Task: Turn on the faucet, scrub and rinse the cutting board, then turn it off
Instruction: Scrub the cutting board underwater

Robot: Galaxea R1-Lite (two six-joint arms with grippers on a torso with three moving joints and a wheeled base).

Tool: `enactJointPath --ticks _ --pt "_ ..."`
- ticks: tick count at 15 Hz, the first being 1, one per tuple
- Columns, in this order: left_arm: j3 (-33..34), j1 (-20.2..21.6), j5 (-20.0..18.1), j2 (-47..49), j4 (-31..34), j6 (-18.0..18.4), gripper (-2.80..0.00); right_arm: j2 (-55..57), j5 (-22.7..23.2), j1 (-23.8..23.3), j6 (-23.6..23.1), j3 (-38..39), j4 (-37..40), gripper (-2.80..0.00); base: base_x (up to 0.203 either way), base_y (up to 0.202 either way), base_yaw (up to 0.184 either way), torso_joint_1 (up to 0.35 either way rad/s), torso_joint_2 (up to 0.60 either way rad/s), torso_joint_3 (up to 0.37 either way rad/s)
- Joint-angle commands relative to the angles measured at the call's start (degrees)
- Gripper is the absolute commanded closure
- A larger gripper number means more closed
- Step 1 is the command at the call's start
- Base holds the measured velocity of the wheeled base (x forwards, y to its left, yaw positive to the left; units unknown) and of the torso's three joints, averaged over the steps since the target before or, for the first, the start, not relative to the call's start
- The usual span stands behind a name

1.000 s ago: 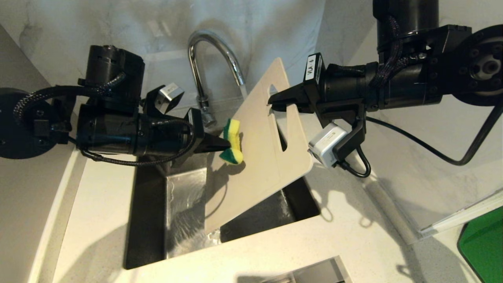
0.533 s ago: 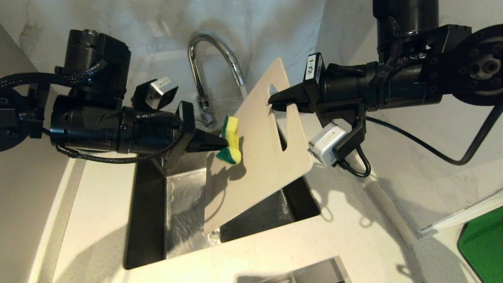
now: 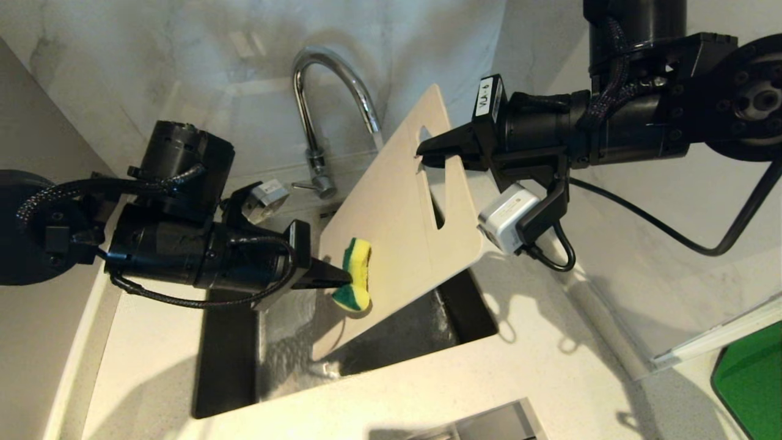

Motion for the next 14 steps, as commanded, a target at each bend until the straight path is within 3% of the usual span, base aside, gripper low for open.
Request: enactJointPath --ticks 1,8,14 --pt "2.3 0.4 0.1 0.9 -1.6 -0.3 0.00 0.0 0.2 0.0 -0.7 0.0 0.1 0.00 0.000 0.000 0.000 0.000 0.00 0.000" --pt "9.0 6.7 0.2 4.0 -8.3 0.0 0.00 -0.2 0.2 0.0 -0.2 0.3 0.1 0.00 0.000 0.000 0.000 0.000 0.00 0.000" --pt "12.8 11.7 -0.2 6.6 -9.6 4.8 0.00 0.0 0.1 0.0 0.6 -0.1 0.0 0.00 0.000 0.000 0.000 0.000 0.00 0.000"
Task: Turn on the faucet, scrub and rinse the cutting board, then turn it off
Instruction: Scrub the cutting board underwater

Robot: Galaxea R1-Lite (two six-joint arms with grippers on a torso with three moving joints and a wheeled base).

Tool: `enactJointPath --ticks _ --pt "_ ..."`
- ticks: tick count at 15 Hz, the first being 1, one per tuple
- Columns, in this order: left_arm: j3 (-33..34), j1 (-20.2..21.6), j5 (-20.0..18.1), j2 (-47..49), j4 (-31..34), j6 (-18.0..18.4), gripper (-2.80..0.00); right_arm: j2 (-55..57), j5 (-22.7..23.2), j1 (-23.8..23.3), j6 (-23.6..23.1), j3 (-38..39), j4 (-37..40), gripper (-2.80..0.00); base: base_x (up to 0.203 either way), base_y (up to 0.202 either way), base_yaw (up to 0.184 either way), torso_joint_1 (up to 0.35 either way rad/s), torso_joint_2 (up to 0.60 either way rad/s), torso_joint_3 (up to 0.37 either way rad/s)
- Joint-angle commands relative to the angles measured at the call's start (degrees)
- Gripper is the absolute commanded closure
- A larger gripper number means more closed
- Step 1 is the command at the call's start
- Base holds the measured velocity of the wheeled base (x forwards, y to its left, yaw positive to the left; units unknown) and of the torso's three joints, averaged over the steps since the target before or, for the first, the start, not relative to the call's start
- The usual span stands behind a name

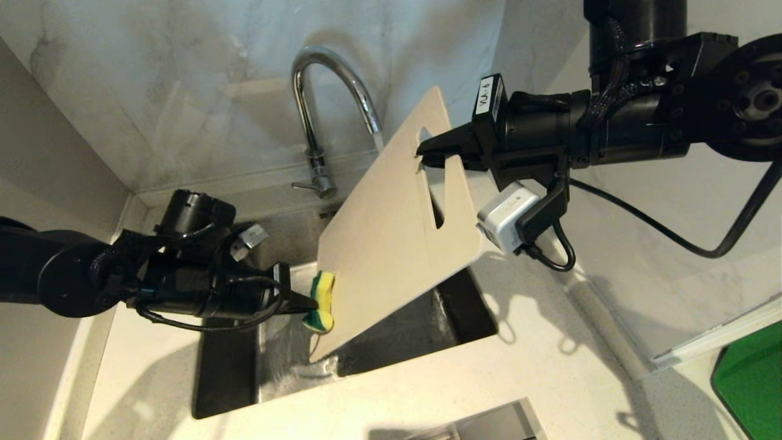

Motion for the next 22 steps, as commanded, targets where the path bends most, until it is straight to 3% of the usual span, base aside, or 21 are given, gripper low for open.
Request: enactJointPath --ticks 1,7,15,22 --pt "2.1 1.4 -0.3 1.3 -0.8 0.2 0.00 0.1 0.2 0.0 -0.6 -0.2 0.0 0.00 0.000 0.000 0.000 0.000 0.00 0.000" --pt "8.6 3.2 -0.2 2.7 -7.4 1.0 0.00 -0.2 0.2 0.0 -0.4 0.0 0.0 0.00 0.000 0.000 0.000 0.000 0.00 0.000" --pt "9.2 4.7 -0.2 1.9 -8.1 1.7 0.00 -0.6 0.1 0.0 -0.4 -0.1 0.0 0.00 0.000 0.000 0.000 0.000 0.00 0.000" --pt "8.8 6.9 -0.4 -10.6 -7.0 1.2 0.00 -4.1 0.0 0.0 -0.5 4.2 0.0 0.00 0.000 0.000 0.000 0.000 0.00 0.000"
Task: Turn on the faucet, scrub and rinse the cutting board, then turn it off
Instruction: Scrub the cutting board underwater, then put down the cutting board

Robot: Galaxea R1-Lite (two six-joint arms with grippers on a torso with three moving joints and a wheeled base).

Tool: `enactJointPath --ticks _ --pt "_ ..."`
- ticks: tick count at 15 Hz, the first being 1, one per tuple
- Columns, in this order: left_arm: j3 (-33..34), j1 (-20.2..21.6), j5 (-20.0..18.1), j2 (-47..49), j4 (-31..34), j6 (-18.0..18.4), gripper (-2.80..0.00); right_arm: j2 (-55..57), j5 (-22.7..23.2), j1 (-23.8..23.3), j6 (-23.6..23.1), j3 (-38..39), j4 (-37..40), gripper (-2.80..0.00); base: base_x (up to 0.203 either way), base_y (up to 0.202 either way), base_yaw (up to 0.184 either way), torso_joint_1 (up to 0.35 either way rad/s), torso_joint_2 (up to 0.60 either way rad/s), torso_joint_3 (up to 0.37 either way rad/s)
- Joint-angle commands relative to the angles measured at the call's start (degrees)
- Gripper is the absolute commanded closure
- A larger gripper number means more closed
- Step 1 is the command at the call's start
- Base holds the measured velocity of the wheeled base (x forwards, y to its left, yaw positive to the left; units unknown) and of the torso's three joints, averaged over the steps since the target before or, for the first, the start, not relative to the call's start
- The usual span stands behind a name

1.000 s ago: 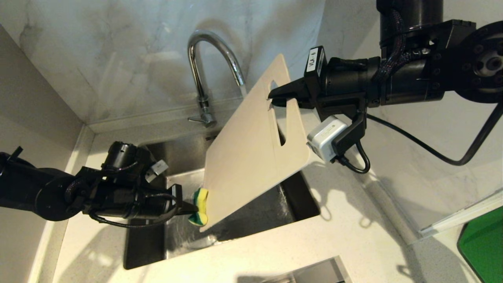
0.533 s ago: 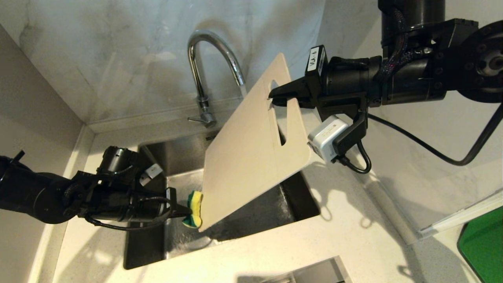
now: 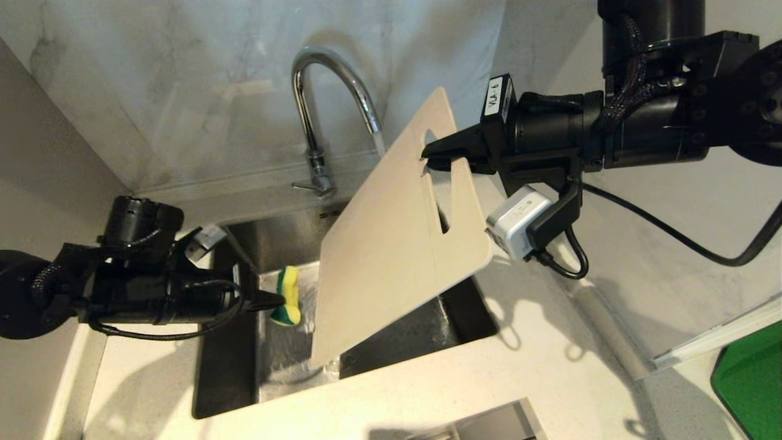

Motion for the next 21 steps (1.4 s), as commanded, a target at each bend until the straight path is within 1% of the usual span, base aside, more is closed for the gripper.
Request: enactJointPath --ticks 1,3,4,8,10,14,21 --pt "-0.3 1.8 -0.1 -5.7 1.1 -0.3 0.00 -2.8 0.2 0.0 -0.8 2.1 0.0 0.00 0.000 0.000 0.000 0.000 0.00 0.000" --pt "-0.5 3.0 -0.2 -7.8 1.9 -0.3 0.00 -5.2 0.2 0.0 -0.5 5.4 -1.2 0.00 0.000 0.000 0.000 0.000 0.00 0.000" --pt "-0.5 3.4 -0.2 -8.5 2.3 -0.5 0.00 -6.6 0.2 0.0 0.4 7.8 -2.4 0.00 0.000 0.000 0.000 0.000 0.00 0.000" --pt "-0.2 3.6 -0.2 -8.9 3.5 -0.7 0.00 -12.4 0.0 0.0 5.3 18.0 -11.0 0.00 0.000 0.000 0.000 0.000 0.00 0.000" --pt "-0.1 3.6 -0.2 -8.9 3.6 -1.9 0.00 -15.3 -0.1 -0.1 7.5 21.6 -13.8 0.00 0.000 0.000 0.000 0.000 0.00 0.000" --pt "0.0 3.7 -0.2 -9.7 4.8 -2.4 0.00 -19.9 0.1 -3.2 8.0 27.0 -14.8 0.00 0.000 0.000 0.000 0.000 0.00 0.000" --pt "0.0 3.6 -0.2 -10.4 5.5 -2.7 0.00 -24.2 0.1 -4.1 7.9 32.2 -15.3 0.00 0.000 0.000 0.000 0.000 0.00 0.000"
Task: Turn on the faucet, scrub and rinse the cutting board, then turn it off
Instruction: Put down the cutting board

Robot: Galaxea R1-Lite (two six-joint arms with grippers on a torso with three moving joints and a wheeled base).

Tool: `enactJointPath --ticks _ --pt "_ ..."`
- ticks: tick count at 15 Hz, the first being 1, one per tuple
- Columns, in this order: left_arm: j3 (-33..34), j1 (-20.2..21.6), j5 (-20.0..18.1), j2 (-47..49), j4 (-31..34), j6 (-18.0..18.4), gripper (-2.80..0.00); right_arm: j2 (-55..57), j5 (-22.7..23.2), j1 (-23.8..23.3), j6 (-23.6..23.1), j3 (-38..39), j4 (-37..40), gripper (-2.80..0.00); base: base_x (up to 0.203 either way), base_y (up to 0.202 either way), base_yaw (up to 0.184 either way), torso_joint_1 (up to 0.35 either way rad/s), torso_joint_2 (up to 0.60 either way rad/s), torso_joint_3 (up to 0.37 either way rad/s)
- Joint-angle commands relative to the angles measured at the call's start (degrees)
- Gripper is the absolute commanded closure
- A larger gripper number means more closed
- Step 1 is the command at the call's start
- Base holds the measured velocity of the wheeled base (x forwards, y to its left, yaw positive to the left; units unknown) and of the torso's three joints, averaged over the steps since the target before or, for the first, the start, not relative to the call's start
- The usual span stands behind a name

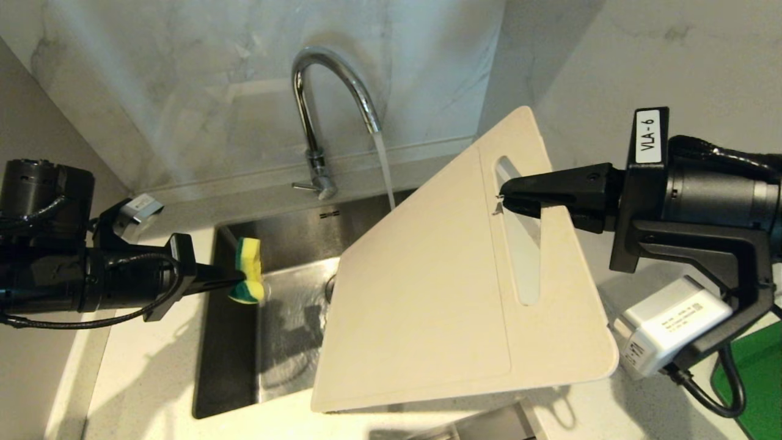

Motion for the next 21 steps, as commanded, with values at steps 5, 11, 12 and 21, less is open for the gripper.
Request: enactJointPath --ticks 5,11,12,21 --pt "0.2 0.0 -0.1 -0.3 0.1 -0.9 0.00 -6.0 0.1 -3.4 8.9 12.5 -15.3 0.00 0.000 0.000 0.000 0.000 0.00 0.000" --pt "-0.2 -0.1 -0.1 -0.1 0.2 -0.8 0.00 -13.6 -6.2 -6.1 12.6 18.5 -21.5 0.00 0.000 0.000 0.000 0.000 0.00 0.000" --pt "-0.2 -0.1 -0.1 -0.1 0.1 -0.8 0.00 -15.1 -8.0 -6.1 12.6 19.4 -21.5 0.00 0.000 0.000 0.000 0.000 0.00 0.000" --pt "-0.2 -0.2 -0.2 0.4 0.1 -0.8 0.00 -23.0 -20.0 -6.1 12.4 27.4 -21.6 0.00 0.000 0.000 0.000 0.000 0.00 0.000"
